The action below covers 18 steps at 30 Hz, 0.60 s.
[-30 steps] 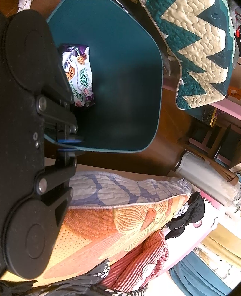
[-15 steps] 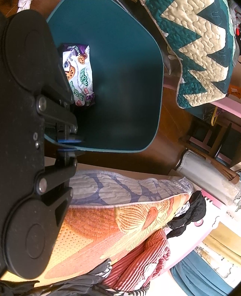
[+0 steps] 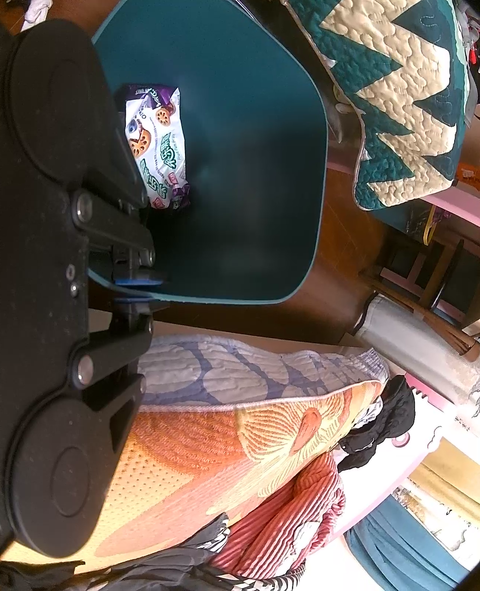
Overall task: Collect trash
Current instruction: 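Lower the left gripper to the white tissue and grasp it, then carry the white tissue into the wastebasket and open the left gripper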
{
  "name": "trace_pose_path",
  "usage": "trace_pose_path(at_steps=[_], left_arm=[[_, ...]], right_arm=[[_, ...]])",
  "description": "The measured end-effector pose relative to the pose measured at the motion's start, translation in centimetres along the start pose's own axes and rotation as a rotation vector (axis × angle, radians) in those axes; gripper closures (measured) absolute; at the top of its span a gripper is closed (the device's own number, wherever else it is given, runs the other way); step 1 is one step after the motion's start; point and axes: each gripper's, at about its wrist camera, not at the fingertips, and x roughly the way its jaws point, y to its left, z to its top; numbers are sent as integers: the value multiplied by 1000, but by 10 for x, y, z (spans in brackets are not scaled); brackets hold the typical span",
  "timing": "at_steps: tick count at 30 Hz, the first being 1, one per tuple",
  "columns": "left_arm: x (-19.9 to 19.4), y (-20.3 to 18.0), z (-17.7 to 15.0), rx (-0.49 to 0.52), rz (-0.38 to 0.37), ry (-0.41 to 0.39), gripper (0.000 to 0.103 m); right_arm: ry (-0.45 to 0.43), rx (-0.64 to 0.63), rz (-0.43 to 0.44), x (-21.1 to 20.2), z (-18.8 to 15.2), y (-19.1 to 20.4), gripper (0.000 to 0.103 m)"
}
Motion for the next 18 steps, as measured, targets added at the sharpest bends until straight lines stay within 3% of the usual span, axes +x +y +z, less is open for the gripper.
trace_pose_path(at_steps=[5, 10, 18], left_arm=[[-19, -9, -2, 18, 21, -21, 85], [-66, -16, 1, 61, 20, -43, 85], [-187, -10, 0, -10, -116, -183, 85]], right_arm=[[1, 4, -1, 1, 0, -1, 97], [4, 8, 0, 1, -1, -3, 97], [-5, 2, 15, -2, 1, 0, 97]])
